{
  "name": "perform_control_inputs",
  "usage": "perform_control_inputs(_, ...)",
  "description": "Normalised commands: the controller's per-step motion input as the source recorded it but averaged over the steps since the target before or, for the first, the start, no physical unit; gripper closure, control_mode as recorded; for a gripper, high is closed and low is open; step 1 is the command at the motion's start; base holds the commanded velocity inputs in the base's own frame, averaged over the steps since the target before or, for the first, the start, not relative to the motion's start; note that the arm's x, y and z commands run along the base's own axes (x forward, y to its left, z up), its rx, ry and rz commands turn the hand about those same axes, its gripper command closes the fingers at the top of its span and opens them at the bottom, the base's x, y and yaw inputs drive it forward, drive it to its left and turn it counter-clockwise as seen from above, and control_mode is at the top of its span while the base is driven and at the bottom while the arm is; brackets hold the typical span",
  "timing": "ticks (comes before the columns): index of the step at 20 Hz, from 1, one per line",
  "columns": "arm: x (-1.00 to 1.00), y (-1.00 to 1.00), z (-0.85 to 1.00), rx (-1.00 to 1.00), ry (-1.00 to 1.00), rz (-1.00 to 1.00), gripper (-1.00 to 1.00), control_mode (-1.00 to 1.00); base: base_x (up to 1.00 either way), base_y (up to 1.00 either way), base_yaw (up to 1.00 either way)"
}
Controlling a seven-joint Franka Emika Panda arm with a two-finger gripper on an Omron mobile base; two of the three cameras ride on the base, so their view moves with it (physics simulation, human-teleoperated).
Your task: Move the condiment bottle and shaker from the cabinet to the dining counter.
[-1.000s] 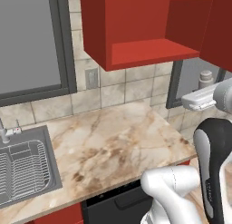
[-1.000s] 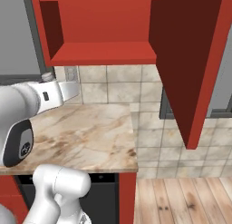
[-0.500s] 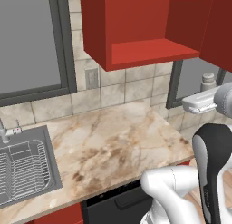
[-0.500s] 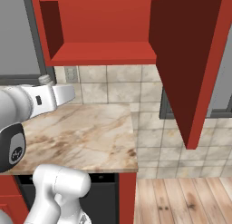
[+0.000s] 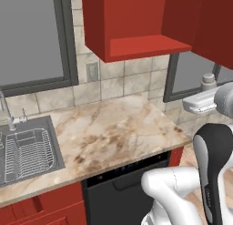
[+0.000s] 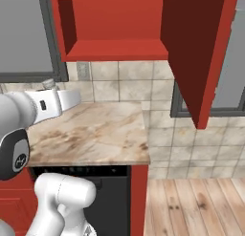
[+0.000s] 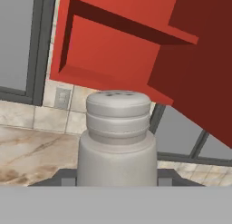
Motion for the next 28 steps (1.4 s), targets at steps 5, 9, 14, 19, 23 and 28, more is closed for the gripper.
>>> perform_control_inputs(5, 0.00, 0.00, 0.00, 0.00, 0.00, 0.00, 1.00, 1.00, -1.00, 0.82, 0.13)
perform_control_inputs(9, 0.00, 0.00, 0.00, 0.00, 0.00, 0.00, 1.00, 1.00, -1.00, 1.00, 0.31)
perform_control_inputs(14, 0.00, 0.00, 0.00, 0.00, 0.00, 0.00, 1.00, 1.00, -1.00, 1.00, 0.58)
perform_control_inputs(19, 0.00, 0.00, 0.00, 0.00, 0.00, 0.00, 1.00, 1.00, -1.00, 1.00, 0.54)
perform_control_inputs(23, 0.00, 0.00, 0.00, 0.00, 0.00, 0.00, 1.00, 1.00, -1.00, 1.00, 0.31)
perform_control_inputs(28, 0.00, 0.00, 0.00, 0.00, 0.00, 0.00, 1.00, 1.00, -1.00, 1.00, 0.29)
